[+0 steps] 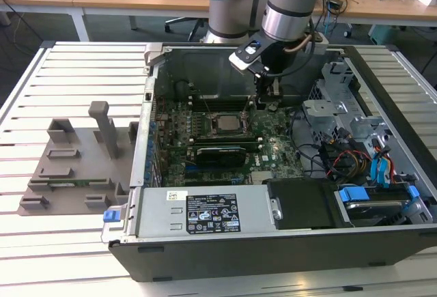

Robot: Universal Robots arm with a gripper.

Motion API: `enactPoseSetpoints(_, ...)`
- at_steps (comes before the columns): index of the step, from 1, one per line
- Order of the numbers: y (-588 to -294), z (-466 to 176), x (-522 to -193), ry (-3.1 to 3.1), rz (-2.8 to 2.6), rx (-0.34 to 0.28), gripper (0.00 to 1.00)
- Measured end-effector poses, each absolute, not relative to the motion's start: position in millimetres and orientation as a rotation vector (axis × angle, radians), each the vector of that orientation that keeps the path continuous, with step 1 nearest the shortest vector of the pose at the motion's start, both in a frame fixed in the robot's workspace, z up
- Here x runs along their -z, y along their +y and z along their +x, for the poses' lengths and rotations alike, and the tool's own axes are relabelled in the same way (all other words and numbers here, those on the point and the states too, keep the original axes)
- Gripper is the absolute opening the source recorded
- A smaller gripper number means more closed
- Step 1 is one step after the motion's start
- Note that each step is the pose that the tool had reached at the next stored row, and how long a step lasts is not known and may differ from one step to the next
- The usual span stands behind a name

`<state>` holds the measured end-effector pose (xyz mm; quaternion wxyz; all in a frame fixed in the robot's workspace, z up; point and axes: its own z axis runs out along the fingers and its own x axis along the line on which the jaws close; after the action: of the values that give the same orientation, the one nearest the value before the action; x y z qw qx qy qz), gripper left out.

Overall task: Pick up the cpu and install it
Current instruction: 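Close the cpu cover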

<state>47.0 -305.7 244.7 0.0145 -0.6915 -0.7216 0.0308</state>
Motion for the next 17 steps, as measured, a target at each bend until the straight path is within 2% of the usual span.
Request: enactPoseSetpoints(17,-306,34,-245,-2.246,-2.153,-0.096,0.11)
